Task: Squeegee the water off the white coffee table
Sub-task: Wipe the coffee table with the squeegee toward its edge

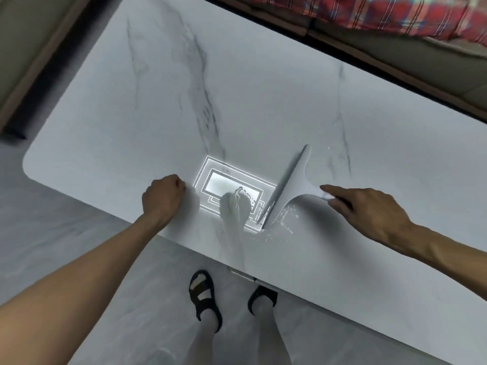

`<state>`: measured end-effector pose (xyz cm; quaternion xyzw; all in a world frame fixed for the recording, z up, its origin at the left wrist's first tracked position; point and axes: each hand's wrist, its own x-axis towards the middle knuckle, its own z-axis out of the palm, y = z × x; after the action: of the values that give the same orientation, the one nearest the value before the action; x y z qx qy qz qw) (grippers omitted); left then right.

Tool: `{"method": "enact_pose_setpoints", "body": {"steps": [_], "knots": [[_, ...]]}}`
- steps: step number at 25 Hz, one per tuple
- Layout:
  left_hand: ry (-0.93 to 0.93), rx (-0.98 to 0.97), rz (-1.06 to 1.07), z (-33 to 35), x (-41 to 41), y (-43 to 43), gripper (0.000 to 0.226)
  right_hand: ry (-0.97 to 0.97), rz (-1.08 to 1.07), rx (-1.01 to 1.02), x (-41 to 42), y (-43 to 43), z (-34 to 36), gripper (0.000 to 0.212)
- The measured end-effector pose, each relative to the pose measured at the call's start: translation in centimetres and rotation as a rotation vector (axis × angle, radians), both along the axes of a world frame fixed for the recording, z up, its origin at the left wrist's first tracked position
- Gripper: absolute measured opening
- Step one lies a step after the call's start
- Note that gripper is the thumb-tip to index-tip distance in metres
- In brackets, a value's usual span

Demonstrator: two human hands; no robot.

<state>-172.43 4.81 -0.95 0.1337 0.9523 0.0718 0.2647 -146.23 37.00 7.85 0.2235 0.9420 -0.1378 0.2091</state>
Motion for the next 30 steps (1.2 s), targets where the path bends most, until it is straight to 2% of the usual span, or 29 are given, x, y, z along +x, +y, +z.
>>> {"method": "enact_pose_setpoints", "body": {"steps": [5, 8, 10, 12, 16, 20, 22, 25, 28, 30], "knots": [[0.017, -0.081, 0.166, -0.1, -0.6, -5.6, 0.037, 0.008, 0.486, -0.171, -9.6, -9.8, -2.6, 0.034], [0.002, -0.114, 0.197, -0.5, -0.7, -8.5, 0.049, -0.012, 0.646, -0.271, -14.1, -17.3, -5.8, 0.035], [-0.047, -0.117, 0.241, -0.5, -0.2, -9.8, 0.06, -0.027, 0.669, -0.322, -15.5, -21.0, -7.4, 0.039], [-0.055, -0.101, 0.261, -0.4, 0.8, -10.0, 0.061, -0.02, 0.629, -0.318, -16.0, -21.9, -8.4, 0.041], [0.001, 0.02, 0.083, -0.5, 3.3, -7.5, 0.021, 0.035, 0.436, -0.226, -13.5, -17.0, -8.8, 0.036], [-0.078, 0.119, -0.076, -1.3, 6.2, -2.6, 0.046, -0.037, 0.222, -0.134, -7.8, -9.6, -7.5, 0.036], [-0.151, 0.103, -0.166, -1.8, 7.9, -0.1, 0.048, -0.076, 0.12, -0.101, -4.2, -6.6, -6.8, 0.037], [-0.26, 0.003, -0.191, -2.6, 9.9, 2.8, 0.053, -0.1, 0.011, -0.062, 0.9, -2.5, -5.7, 0.037], [-0.241, -0.107, -0.268, -2.9, 10.3, 3.8, 0.052, -0.125, -0.075, 0.008, 4.3, 0.3, -4.4, 0.037], [-0.246, -0.049, -0.256, -2.7, 10.0, 3.7, 0.046, -0.108, -0.108, 0.049, 5.5, 1.2, -3.6, 0.036]]}}
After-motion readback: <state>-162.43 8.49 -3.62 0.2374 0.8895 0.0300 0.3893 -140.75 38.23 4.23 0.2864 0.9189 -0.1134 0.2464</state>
